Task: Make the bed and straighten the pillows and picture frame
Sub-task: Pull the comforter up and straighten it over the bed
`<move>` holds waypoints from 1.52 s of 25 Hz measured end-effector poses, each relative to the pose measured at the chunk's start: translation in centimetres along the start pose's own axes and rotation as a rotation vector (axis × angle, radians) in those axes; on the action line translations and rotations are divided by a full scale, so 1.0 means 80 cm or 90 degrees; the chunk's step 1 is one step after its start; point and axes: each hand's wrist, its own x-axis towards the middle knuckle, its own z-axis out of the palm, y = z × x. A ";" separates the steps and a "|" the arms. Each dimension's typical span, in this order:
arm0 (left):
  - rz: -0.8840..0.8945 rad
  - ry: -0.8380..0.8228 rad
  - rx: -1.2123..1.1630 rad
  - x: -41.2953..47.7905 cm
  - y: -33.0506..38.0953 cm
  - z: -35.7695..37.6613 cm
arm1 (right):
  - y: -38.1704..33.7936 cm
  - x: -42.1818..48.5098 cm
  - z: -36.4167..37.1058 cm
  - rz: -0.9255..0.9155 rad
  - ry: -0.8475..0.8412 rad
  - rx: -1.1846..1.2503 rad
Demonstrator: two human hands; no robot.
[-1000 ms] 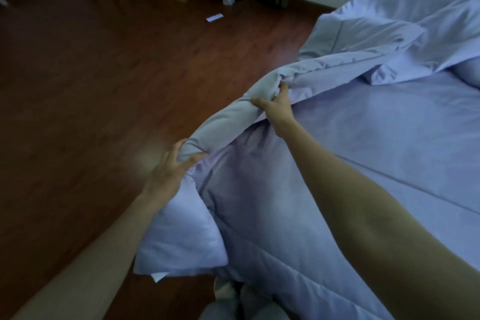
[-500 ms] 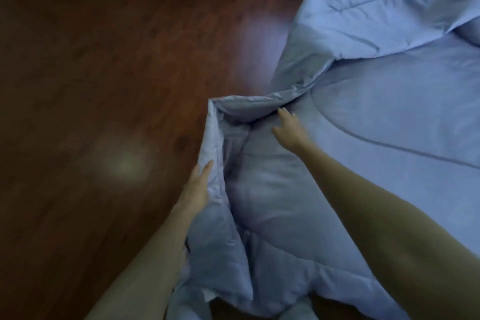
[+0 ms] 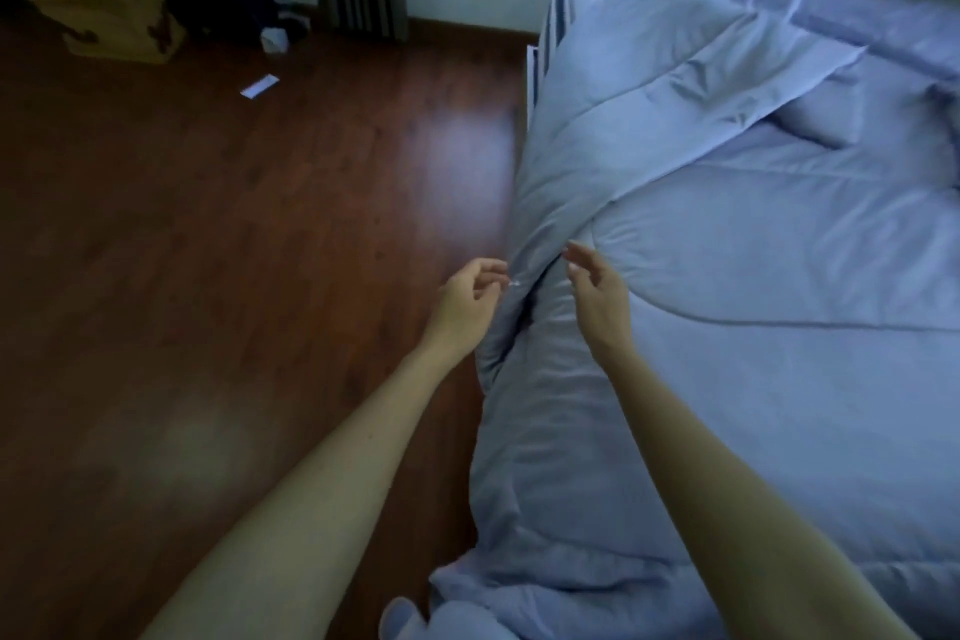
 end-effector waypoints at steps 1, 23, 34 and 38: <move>0.020 -0.002 -0.045 0.015 0.018 -0.002 | -0.016 0.010 -0.001 -0.009 0.014 0.062; 0.178 -0.468 -0.285 0.492 0.352 0.095 | -0.202 0.374 -0.163 -0.246 0.378 0.319; 0.011 -0.834 -0.183 0.718 0.352 0.242 | -0.132 0.472 -0.162 -0.095 0.736 0.327; -0.030 -0.905 -0.052 0.730 0.306 0.300 | -0.078 0.465 -0.133 0.004 0.854 0.349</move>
